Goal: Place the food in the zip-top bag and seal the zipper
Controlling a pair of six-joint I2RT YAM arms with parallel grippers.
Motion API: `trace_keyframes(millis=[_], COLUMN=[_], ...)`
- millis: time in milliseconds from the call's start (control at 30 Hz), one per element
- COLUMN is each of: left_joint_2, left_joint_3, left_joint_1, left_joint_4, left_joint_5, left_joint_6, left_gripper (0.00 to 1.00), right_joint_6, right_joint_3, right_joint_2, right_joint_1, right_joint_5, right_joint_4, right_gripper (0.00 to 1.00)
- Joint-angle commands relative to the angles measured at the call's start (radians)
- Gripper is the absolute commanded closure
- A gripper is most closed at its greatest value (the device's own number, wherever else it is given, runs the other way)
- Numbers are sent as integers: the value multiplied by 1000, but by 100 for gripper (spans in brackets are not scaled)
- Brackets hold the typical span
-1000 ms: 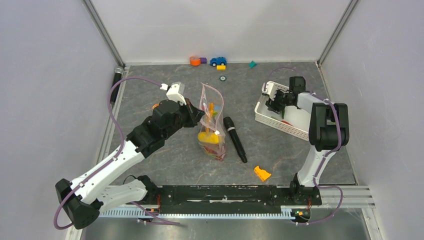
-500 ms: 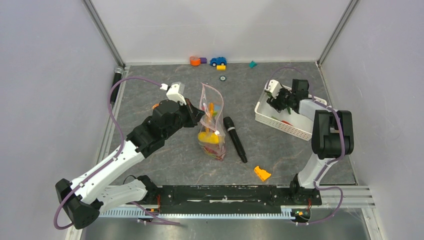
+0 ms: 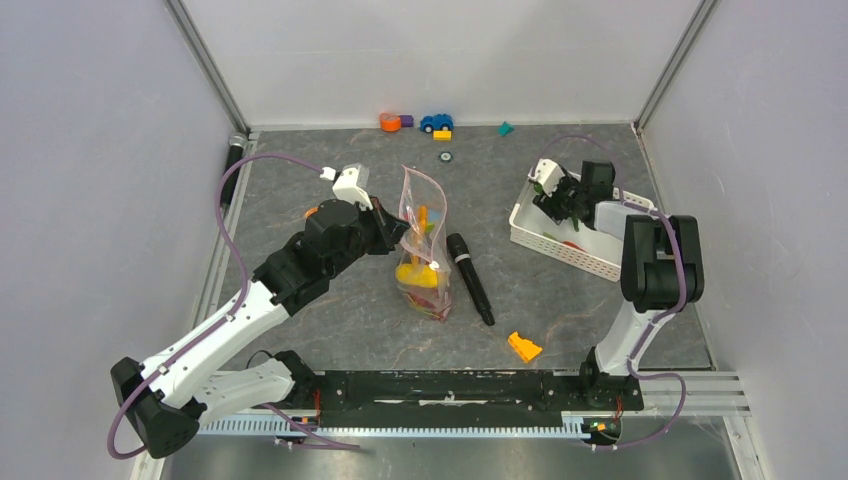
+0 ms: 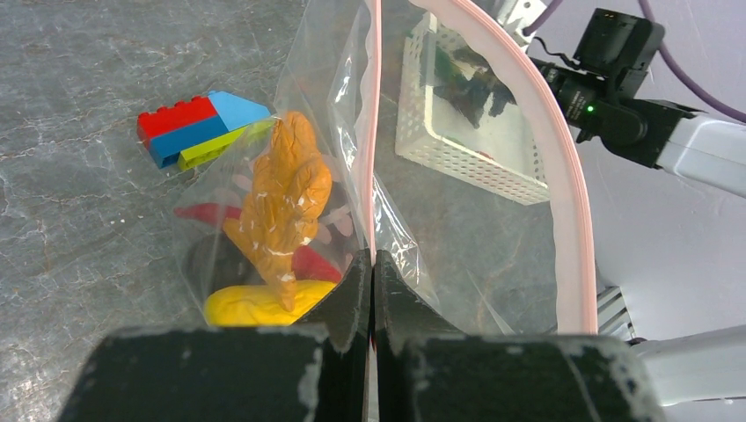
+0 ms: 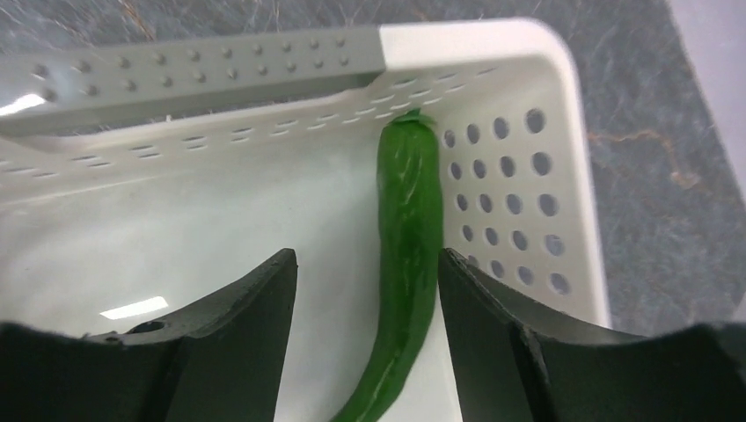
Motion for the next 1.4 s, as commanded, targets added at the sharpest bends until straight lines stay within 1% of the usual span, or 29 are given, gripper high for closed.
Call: trace_keyframes(millis=[0,100,200,233,300,333,433,567,733,867,967,1033,1167,1233,1300,1333,1367], left_joint_2=[5,14,7,1,-9,-14,-17,-8,-7,-18,-27,-28,-18,-15,-12,-11,-10], left_joint_3=[41,49,55,54,52,51,48,48,48,52,56,55,56,55,57,58,59], left_joint_1=[0,0,0,0,0,0,0,0,0,0,0,0,0,0,0,0,0], left_joint_4=[4,4,-8,-8,-7,-9,-9,-10,-4,-6,-2,12,43,57,63,65,65], left_joint_5=[-10,-4,-23,-27,-35,-37,-39,-29,-22,-35,-37,-28,-14,-7,-4,-6,-9], left_joint_6=[-18,-15,-8,-7,-4,-5,-4,-6,-8,10,22,31,42,49,54,57,58], left_gripper=[98,98,98,98,98,98,98,98,98,98,98,98,98,98,98,98,98], right_joint_6=[23,-8,-30,-35,-43,-44,-48,-48,-46,-77,-95,-110,-138,-127,-90,-57,15], right_joint_3=[54,88,124,131,133,132,120,94,22,-31,-45,-44,-54,-57,-56,-59,-69], right_joint_2=[64,113,145,150,147,140,117,58,-58,-157,-220,-267,-342,-368,-406,-438,-469], right_joint_1=[-1,-1,-2,-1,-1,-1,-1,-1,-1,-1,-1,-1,-1,-1,-1,-1,-1], right_joint_5=[47,30,8,4,-6,-7,-5,0,27,31,23,10,-20,-21,-57,-87,-126], right_joint_4=[43,-7,-62,-75,-82,-83,-83,-82,-48,-53,-82,-147,-200,-203,-195,-169,-118], right_gripper=[35,36,40,44,57,65,85,93,98,98,98,98,99,100,100,100,100])
